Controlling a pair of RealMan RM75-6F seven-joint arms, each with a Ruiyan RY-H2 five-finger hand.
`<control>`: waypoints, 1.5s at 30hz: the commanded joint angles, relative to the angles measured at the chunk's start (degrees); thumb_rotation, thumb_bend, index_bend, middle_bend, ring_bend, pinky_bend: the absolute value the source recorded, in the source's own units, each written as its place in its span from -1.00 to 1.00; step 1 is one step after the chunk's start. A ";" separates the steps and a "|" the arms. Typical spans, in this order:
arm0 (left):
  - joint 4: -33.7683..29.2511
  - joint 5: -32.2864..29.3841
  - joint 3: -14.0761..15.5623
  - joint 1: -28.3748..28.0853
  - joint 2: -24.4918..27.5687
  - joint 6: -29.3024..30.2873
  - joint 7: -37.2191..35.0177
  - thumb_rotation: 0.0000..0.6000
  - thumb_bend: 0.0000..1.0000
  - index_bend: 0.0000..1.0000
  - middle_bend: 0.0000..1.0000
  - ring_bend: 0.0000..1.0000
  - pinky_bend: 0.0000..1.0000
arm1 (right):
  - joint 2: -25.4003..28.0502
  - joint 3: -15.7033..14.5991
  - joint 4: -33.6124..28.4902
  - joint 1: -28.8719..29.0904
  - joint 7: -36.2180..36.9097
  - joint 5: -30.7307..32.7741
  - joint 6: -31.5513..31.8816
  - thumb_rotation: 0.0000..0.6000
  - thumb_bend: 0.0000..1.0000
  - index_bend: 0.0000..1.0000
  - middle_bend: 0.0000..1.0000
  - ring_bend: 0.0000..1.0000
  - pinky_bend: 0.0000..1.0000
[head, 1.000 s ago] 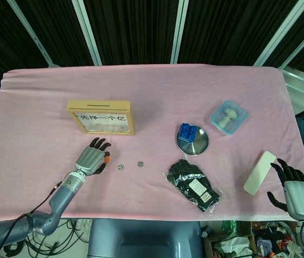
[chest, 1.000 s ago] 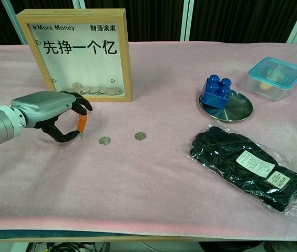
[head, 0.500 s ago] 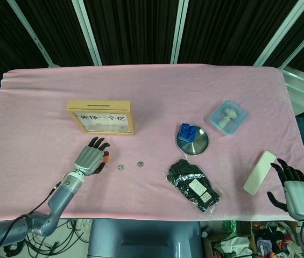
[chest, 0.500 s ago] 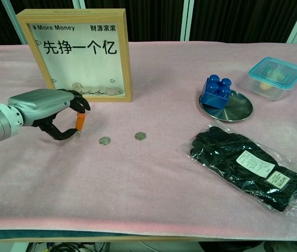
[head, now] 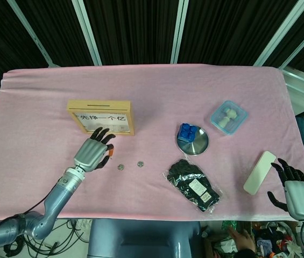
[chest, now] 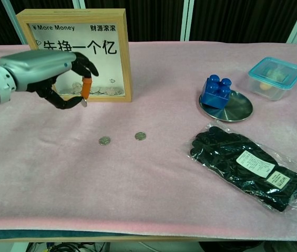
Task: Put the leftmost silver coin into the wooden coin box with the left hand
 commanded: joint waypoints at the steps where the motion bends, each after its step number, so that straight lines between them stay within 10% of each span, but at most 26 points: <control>1: -7.43 -4.00 -3.45 -2.33 5.45 0.40 5.83 1.00 -0.03 0.21 -0.66 -1.00 -0.99 | 0.01 0.01 -0.08 -0.03 -0.05 0.01 0.07 1.00 -0.57 -0.66 -0.87 -0.67 -0.63; 13: -19.50 -15.64 -10.05 -8.87 17.34 -1.63 11.94 1.00 -0.03 0.21 -0.65 -1.00 -0.99 | -0.04 0.04 -0.36 -0.17 -0.49 0.33 0.17 1.00 -0.57 -0.66 -0.88 -0.67 -0.63; 22: -14.65 -31.79 -14.48 -17.58 19.50 -3.05 14.19 1.00 -0.03 0.21 -0.64 -1.00 -0.99 | -0.25 0.42 -0.44 -0.17 -0.75 1.20 0.09 1.00 -0.57 -0.66 -0.88 -0.67 -0.63; 33: -7.38 -47.16 -12.73 -25.58 17.52 -0.20 18.93 1.00 -0.03 0.20 -0.65 -1.00 -1.00 | -0.52 0.65 -0.30 -0.08 -0.69 1.54 0.01 1.00 -0.57 -0.66 -0.88 -0.67 -0.63; 45: -0.96 -47.31 -9.59 -27.07 14.23 0.10 17.08 1.00 -0.03 0.21 -0.65 -1.00 -1.00 | -0.34 0.56 -0.35 -0.02 0.06 1.30 -0.16 1.00 -0.57 -0.66 -0.87 -0.67 -0.63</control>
